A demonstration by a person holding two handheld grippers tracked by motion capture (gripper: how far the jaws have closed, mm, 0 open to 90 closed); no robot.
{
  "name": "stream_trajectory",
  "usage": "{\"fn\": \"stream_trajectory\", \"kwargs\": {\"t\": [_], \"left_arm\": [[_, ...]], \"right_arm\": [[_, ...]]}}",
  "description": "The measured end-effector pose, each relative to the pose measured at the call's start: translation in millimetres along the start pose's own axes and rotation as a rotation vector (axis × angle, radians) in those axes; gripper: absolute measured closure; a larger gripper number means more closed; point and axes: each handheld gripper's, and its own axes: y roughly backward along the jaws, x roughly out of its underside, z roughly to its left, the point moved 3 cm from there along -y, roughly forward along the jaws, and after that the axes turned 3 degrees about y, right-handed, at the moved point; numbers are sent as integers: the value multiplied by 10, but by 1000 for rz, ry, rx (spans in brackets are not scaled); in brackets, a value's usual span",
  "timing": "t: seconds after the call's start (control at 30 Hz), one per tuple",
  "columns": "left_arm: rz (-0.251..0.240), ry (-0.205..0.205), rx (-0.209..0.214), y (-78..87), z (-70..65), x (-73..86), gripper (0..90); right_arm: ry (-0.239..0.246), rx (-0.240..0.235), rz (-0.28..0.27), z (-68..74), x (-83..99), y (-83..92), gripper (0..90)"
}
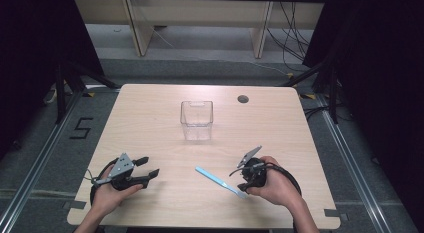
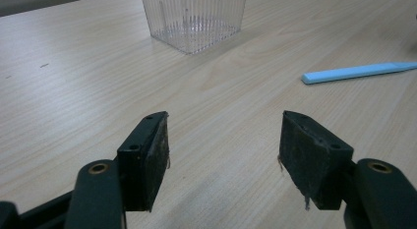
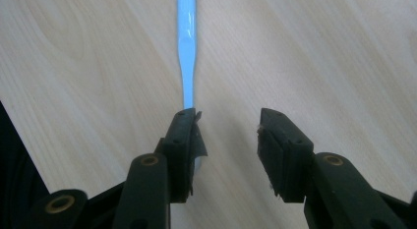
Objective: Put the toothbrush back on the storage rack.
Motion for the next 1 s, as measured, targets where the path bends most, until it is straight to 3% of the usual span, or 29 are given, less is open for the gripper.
{"fn": "stream_trajectory", "kwargs": {"t": [0.07, 0.3, 0.4, 0.43, 0.5, 0.73, 0.8, 1.0], "left_arm": [[2, -3, -6, 10, -6, -1, 347], [8, -6, -7, 11, -5, 5, 345], [4, -6, -3, 9, -3, 6, 344], [3, -5, -3, 7, -2, 6, 343], [7, -7, -5, 10, -1, 5, 342], [3, -9, 6, -5, -14, 13, 341], [15, -11, 0, 2, -17, 13, 341], [3, -9, 3, -6, -19, 14, 340]], "right_arm": [[-11, -13, 39, 7, -35, -6, 599], [37, -57, 186, 28, -273, -103, 634], [45, -41, 259, 31, -355, -175, 647], [68, -41, 278, 23, -385, -191, 652], [85, -44, 287, 34, -429, -235, 659], [69, -58, 334, 100, -519, -323, 684], [106, -49, 320, 91, -547, -356, 686], [125, -41, 328, 108, -623, -416, 689]]}}
